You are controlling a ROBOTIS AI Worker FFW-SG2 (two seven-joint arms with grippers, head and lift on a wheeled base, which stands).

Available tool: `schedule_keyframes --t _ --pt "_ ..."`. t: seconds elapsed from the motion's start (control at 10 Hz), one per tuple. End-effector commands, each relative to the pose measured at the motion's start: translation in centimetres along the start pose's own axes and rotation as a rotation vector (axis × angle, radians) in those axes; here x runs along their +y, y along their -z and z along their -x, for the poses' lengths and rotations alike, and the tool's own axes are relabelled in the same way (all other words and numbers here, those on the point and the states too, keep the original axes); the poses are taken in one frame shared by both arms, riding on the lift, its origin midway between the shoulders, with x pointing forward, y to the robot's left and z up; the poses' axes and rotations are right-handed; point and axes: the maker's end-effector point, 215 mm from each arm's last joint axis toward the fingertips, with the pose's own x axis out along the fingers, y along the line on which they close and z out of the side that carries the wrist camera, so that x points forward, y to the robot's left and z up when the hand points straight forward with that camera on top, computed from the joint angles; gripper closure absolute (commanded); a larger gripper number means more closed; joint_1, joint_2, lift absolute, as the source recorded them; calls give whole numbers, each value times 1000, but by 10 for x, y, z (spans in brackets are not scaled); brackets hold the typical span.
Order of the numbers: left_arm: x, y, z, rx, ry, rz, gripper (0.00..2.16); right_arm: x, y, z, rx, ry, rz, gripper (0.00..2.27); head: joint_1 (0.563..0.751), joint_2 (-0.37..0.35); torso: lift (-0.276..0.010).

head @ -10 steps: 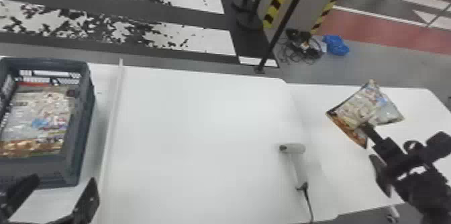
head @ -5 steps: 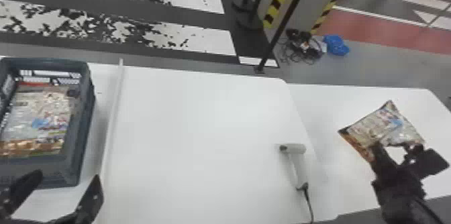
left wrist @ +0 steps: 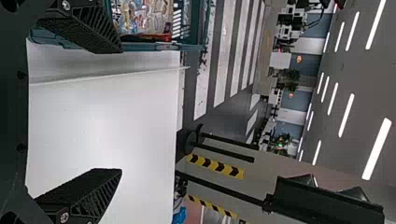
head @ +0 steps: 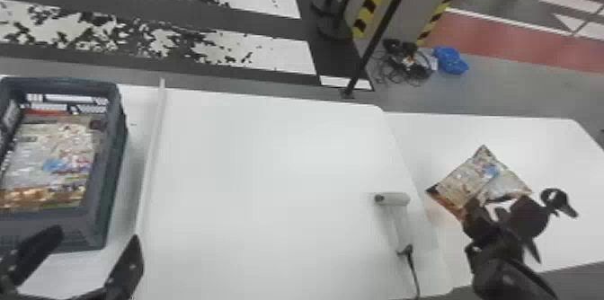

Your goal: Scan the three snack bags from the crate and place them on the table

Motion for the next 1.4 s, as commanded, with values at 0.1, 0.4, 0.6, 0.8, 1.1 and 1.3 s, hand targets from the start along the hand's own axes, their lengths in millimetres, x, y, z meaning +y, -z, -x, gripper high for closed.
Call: schedule_keyframes --t 0.1,0.4,0.6,0.8,1.1,1.3 --pt "-1 -2 0 -2 3 -2 87 12 31 2 78 -13 14 -2 695 -350 -37" --pt "-4 -3 -2 2 11 -2 87 16 30 20 62 -54 12 49 695 -350 -37" --pt "-8 -5 -8 5 21 0 83 33 10 57 7 -149 -11 49 695 -350 -37" --pt "-10 -9 -10 -5 32 -2 80 76 -11 113 -35 -301 -10 49 695 -350 -37" --pt "-17 -6 -15 -1 43 7 80 176 -11 206 -77 -541 66 36 695 -350 -37" --pt "-16 -3 -17 1 32 13 80 238 11 273 -78 -686 116 63 695 -350 -37"
